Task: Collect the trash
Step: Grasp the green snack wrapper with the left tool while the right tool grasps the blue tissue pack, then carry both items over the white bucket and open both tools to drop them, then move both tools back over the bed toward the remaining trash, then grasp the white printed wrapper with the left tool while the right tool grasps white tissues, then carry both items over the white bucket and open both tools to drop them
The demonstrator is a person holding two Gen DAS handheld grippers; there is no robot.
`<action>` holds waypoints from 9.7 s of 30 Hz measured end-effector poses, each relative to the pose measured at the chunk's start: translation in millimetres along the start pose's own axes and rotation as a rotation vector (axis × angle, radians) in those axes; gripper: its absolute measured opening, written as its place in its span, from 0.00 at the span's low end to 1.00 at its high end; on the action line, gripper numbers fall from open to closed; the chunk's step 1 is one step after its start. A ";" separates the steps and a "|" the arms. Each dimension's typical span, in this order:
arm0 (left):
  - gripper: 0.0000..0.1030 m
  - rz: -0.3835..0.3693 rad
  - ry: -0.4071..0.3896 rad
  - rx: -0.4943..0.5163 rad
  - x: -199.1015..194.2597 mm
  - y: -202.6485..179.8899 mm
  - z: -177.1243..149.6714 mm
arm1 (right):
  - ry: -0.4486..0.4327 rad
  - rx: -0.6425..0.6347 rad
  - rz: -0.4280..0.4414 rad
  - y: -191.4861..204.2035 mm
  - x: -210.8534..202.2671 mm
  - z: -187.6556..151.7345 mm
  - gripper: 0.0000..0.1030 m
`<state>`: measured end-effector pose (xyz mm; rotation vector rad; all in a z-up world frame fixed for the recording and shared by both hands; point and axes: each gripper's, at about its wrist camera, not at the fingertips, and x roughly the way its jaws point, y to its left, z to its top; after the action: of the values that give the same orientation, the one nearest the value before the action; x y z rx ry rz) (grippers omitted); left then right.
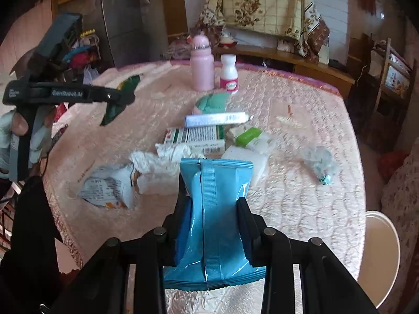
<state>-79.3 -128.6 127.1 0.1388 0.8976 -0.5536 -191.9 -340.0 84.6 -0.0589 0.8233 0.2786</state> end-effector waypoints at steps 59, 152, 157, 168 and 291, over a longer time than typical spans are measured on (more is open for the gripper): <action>0.21 -0.362 0.111 0.272 119.6 -322.1 27.7 | -0.010 0.471 -0.437 -239.0 -97.9 -117.0 0.36; 0.70 -0.013 0.022 -0.091 -14.3 -2.3 -56.1 | 0.015 0.236 -0.132 -32.7 5.7 -7.7 0.62; 0.72 -0.036 0.093 -0.058 -4.7 6.7 -83.4 | 0.039 0.223 -0.078 -19.3 22.2 -2.5 0.62; 0.73 0.035 0.194 0.113 41.4 0.6 -106.5 | 0.067 0.177 -0.036 6.1 45.0 7.8 0.62; 0.12 -0.333 0.138 0.254 167.4 -358.1 40.2 | 0.013 0.693 -0.424 -301.8 -77.6 -155.4 0.22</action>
<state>-151.5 -514.1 62.9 0.2624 0.9885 -0.9777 -272.4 -672.4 18.7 0.4109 0.8613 -0.4139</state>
